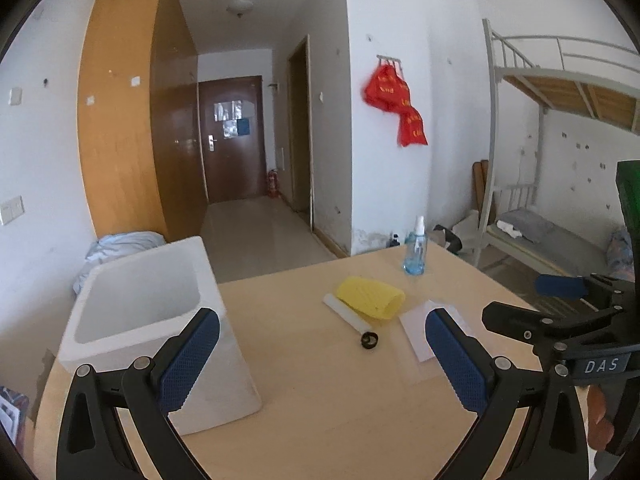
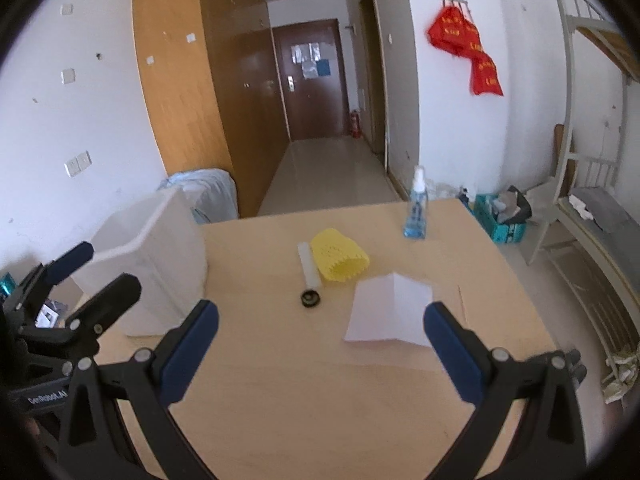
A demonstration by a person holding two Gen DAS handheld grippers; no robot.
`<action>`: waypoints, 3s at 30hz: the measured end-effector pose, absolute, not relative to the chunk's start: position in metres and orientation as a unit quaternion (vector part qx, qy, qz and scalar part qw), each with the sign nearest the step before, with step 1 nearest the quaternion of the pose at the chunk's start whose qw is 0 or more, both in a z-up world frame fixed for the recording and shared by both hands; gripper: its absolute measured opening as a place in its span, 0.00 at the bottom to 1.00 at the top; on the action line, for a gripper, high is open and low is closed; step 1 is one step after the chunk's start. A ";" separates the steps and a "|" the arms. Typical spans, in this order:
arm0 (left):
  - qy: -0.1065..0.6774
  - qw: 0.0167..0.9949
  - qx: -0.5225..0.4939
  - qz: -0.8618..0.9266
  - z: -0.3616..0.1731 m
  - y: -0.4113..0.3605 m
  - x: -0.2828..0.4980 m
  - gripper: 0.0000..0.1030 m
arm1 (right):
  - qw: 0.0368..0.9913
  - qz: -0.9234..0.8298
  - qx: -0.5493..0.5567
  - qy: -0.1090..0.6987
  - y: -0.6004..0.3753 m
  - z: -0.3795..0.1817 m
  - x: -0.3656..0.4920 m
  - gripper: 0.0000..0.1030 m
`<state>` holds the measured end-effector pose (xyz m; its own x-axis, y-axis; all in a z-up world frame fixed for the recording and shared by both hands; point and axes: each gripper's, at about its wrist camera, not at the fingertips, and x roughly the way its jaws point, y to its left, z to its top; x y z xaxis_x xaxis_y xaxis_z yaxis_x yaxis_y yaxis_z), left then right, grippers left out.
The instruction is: Organize soft objects
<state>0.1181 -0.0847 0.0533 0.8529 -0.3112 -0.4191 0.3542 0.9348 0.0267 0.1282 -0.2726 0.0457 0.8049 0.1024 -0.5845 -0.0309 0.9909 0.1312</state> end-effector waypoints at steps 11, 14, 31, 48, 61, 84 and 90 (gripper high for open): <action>0.244 0.952 0.065 -0.174 0.022 -0.097 0.148 1.00 | 0.936 0.024 0.057 0.346 -0.290 0.011 0.146 1.00; 0.249 0.951 0.065 -0.171 0.018 -0.099 0.156 1.00 | 0.933 0.022 0.059 0.355 -0.294 0.004 0.153 1.00; 0.279 0.939 0.077 -0.187 -0.012 -0.129 0.196 1.00 | 0.919 0.016 0.057 0.390 -0.314 -0.028 0.181 1.00; 0.275 0.932 0.086 -0.219 -0.024 -0.142 0.211 1.00 | 0.900 0.001 0.033 0.436 -0.325 -0.058 0.218 1.00; 0.257 0.929 0.088 -0.252 -0.013 -0.150 0.187 1.00 | 0.897 0.002 -0.036 0.440 -0.312 -0.064 0.186 1.00; 0.245 0.935 0.074 -0.247 -0.004 -0.141 0.180 1.00 | 0.871 0.027 -0.016 0.490 -0.307 -0.095 0.228 1.00; 0.244 0.935 0.072 -0.247 -0.003 -0.141 0.179 1.00 | 0.869 0.022 -0.013 0.495 -0.306 -0.091 0.224 0.89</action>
<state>0.1788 -0.1413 -0.0034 0.7580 -0.4273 -0.4928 0.4980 0.8671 0.0141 0.2244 -0.3062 -0.0915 0.5095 0.0263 -0.8601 -0.0516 0.9987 0.0000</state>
